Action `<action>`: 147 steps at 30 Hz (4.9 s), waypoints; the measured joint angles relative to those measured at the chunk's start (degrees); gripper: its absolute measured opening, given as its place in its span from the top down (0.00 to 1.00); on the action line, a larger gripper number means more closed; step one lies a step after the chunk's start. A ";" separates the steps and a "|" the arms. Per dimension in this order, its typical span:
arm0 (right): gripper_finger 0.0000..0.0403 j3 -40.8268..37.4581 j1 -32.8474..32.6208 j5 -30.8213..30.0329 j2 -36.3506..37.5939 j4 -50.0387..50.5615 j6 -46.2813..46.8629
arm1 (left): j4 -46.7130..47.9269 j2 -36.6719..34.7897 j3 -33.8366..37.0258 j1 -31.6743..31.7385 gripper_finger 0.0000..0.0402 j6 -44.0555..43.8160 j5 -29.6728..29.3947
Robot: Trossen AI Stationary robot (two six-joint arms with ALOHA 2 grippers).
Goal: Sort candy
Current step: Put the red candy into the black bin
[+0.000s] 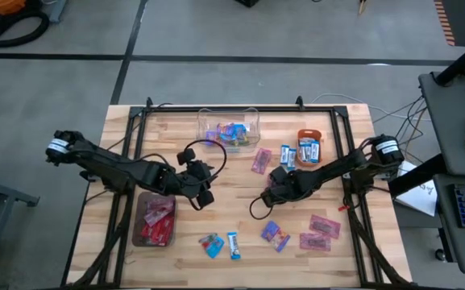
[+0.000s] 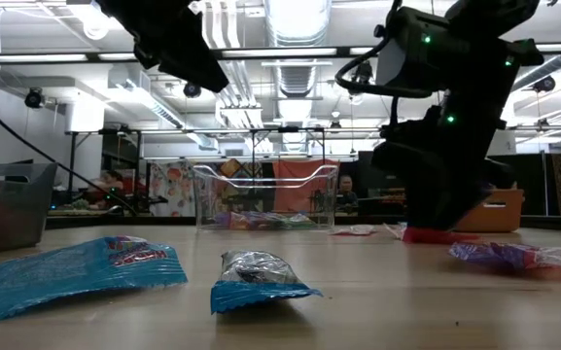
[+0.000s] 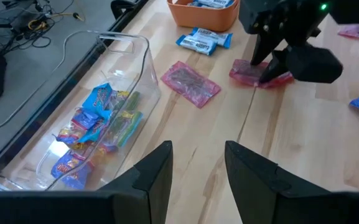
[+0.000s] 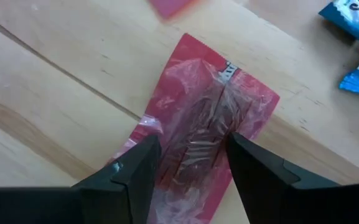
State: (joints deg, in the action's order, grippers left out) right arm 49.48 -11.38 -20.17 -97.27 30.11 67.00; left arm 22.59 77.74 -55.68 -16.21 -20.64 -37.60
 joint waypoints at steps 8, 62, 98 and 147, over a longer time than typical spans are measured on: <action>0.81 -0.09 0.02 0.87 0.13 -1.15 -4.44 | -7.93 3.94 0.45 -0.28 0.67 3.85 10.76; 0.95 -3.40 -0.46 -0.56 11.38 -39.04 -56.32 | -35.14 7.60 11.50 -0.68 0.57 5.18 8.11; 0.95 -3.79 1.87 -3.33 -8.83 -53.11 -49.73 | -36.22 7.93 11.56 -0.46 0.57 5.14 10.60; 0.95 -4.94 -10.82 -15.38 12.72 -55.43 -78.56 | -51.94 10.19 11.53 0.62 0.98 6.62 15.48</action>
State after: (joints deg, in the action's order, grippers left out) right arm 44.53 -22.20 -35.55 -84.55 -25.32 -11.56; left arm -29.35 87.93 -44.15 -15.59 -14.02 -22.13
